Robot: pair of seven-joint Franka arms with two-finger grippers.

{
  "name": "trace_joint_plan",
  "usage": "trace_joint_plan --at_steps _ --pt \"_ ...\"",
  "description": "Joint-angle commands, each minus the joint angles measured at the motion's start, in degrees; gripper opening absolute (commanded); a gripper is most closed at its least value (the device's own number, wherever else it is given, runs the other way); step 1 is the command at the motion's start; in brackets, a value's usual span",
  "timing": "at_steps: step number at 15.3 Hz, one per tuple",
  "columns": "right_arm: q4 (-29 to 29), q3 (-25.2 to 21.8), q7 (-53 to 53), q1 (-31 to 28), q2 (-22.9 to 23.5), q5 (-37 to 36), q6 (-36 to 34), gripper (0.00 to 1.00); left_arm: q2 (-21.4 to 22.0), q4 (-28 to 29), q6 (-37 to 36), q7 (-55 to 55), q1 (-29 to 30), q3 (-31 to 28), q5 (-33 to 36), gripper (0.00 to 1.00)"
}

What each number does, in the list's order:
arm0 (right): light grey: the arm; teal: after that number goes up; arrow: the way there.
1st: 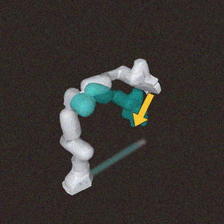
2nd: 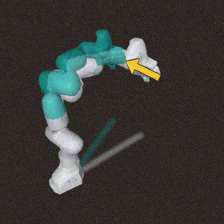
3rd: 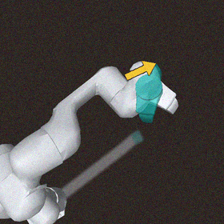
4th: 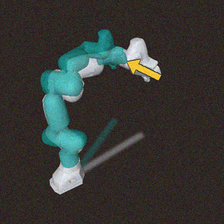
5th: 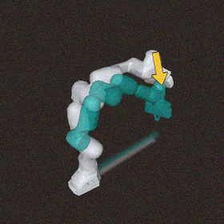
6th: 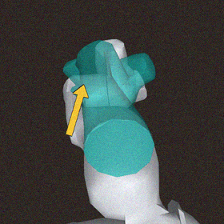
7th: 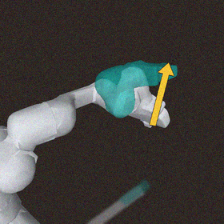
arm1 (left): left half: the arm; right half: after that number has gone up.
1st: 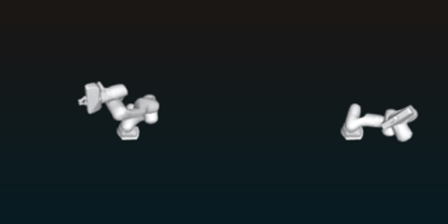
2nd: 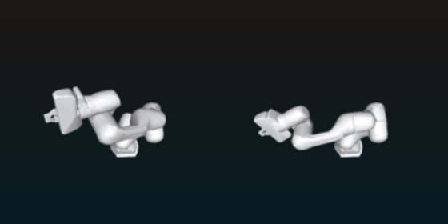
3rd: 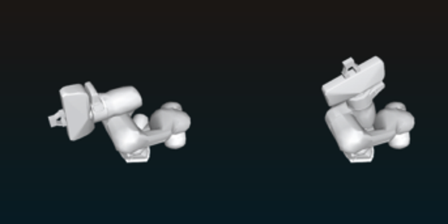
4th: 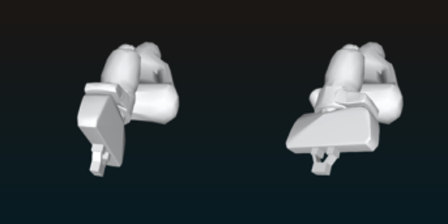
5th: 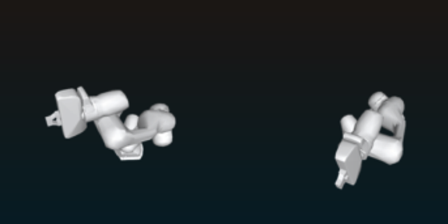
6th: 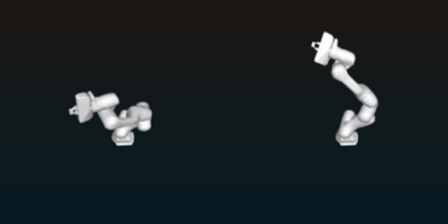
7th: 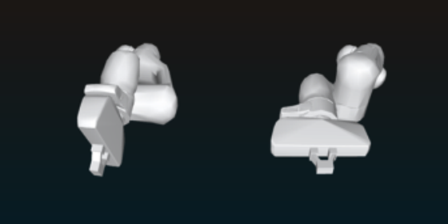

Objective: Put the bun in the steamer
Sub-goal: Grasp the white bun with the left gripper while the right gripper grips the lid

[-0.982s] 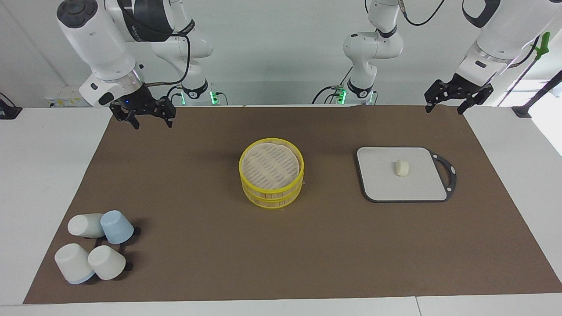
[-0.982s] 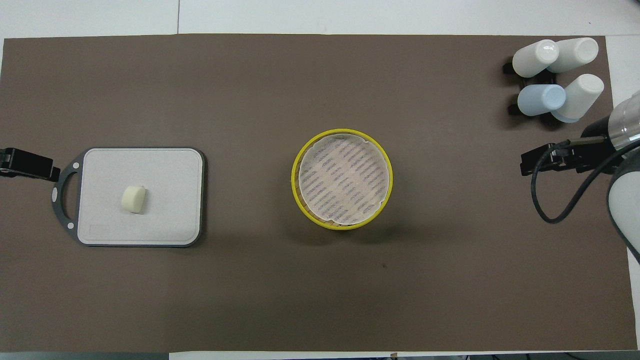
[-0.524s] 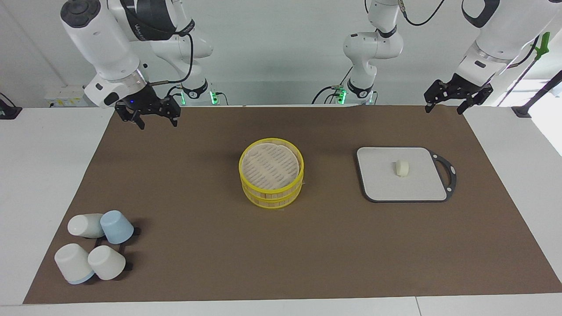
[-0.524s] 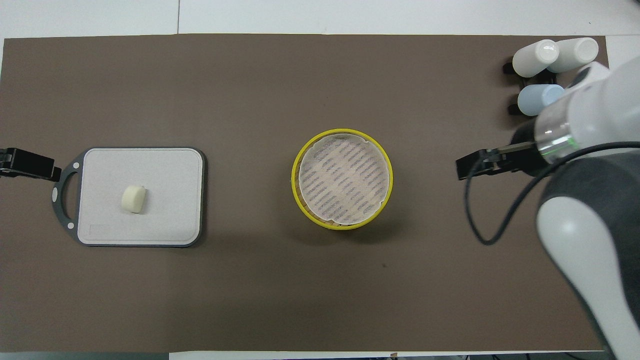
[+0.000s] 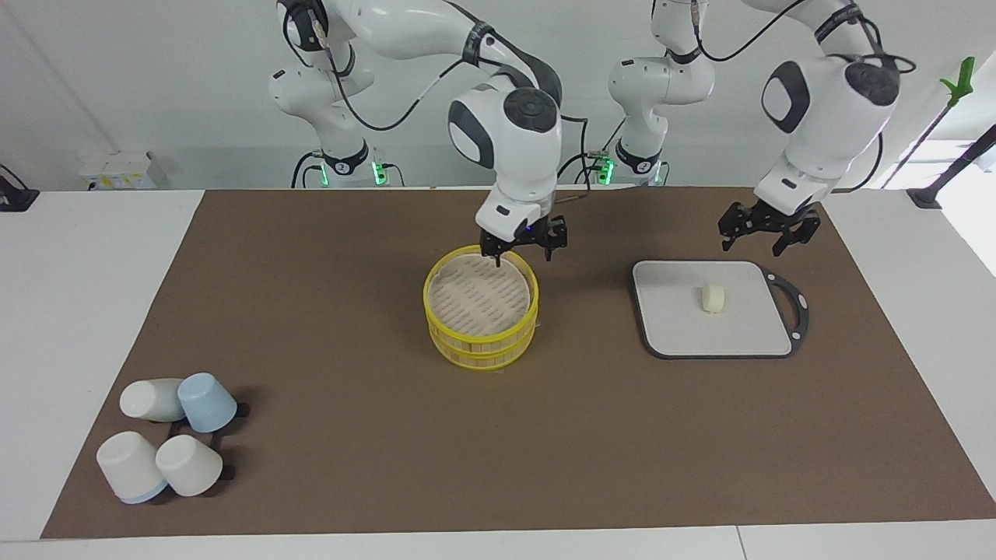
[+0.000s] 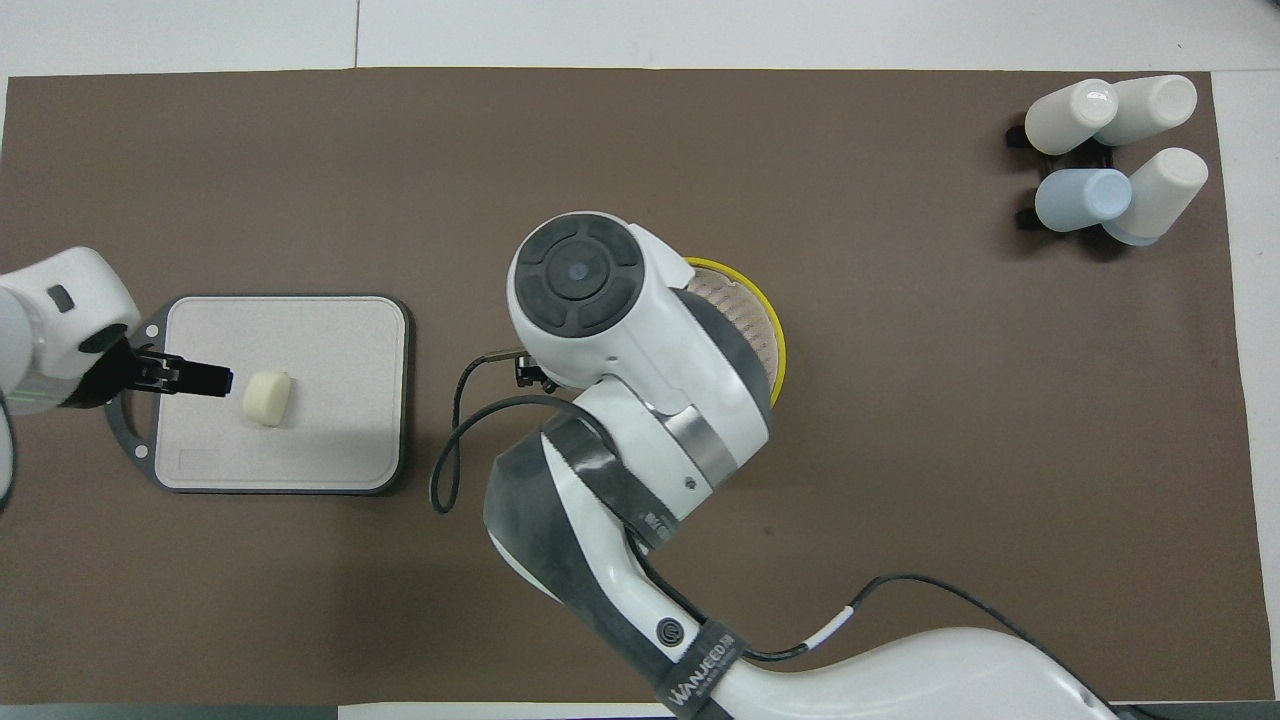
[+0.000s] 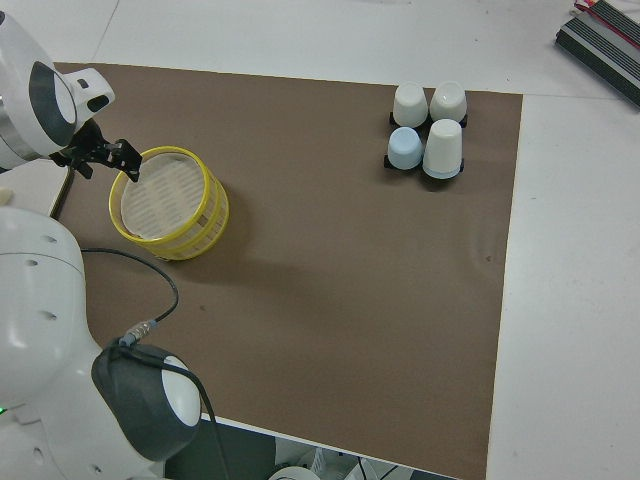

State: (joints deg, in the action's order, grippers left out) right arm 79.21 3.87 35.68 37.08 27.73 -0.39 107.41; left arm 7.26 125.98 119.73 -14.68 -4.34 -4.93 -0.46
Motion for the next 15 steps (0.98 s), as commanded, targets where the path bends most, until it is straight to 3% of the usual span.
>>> trace_joint_plan --at_steps 1,6,7,9,10,11,12,13,15 --pt "1.63 -0.18 0.44 -0.87 0.49 -0.57 3.68 1.0 -0.91 7.87 9.8 -2.1 0.03 -0.08 0.37 1.0" --pt "6.74 -0.18 0.88 -0.16 0.66 -0.84 6.94 1.0 -7.17 10.33 19.04 -4.48 -0.32 -0.08 0.37 1.0" --pt "6.74 -0.18 0.79 -0.34 0.75 -0.84 7.11 0.94 -7.34 11.03 20.36 -5.17 -0.15 -0.08 0.37 1.0" --pt "6.66 -0.09 0.79 -0.25 0.75 -0.49 7.03 0.22 -8.31 11.22 21.94 -5.97 -0.06 -0.08 0.37 1.0" --pt "6.66 -0.09 0.96 -0.25 0.66 -0.49 6.85 0.0 -8.75 11.22 22.47 -6.15 -0.06 -0.08 0.37 1.0" --pt "6.57 -0.09 0.97 -0.25 0.66 -0.49 6.85 0.0 -9.19 11.22 22.91 -6.15 -0.06 -0.08 0.37 0.98" --pt "6.57 -0.09 0.97 -0.25 0.66 -0.49 6.85 0.0 -9.37 11.22 23.09 -6.15 -0.06 -0.08 0.37 0.91" --pt "6.57 -0.09 0.97 -0.25 0.66 -0.49 6.76 0.0 -9.46 11.22 23.09 -6.24 -0.15 -0.08 0.37 0.78" --pt "5.78 -0.17 0.97 -0.78 0.58 -0.57 5.89 0.0 -9.54 11.22 23.01 -6.24 -0.15 -0.08 0.37 0.41"
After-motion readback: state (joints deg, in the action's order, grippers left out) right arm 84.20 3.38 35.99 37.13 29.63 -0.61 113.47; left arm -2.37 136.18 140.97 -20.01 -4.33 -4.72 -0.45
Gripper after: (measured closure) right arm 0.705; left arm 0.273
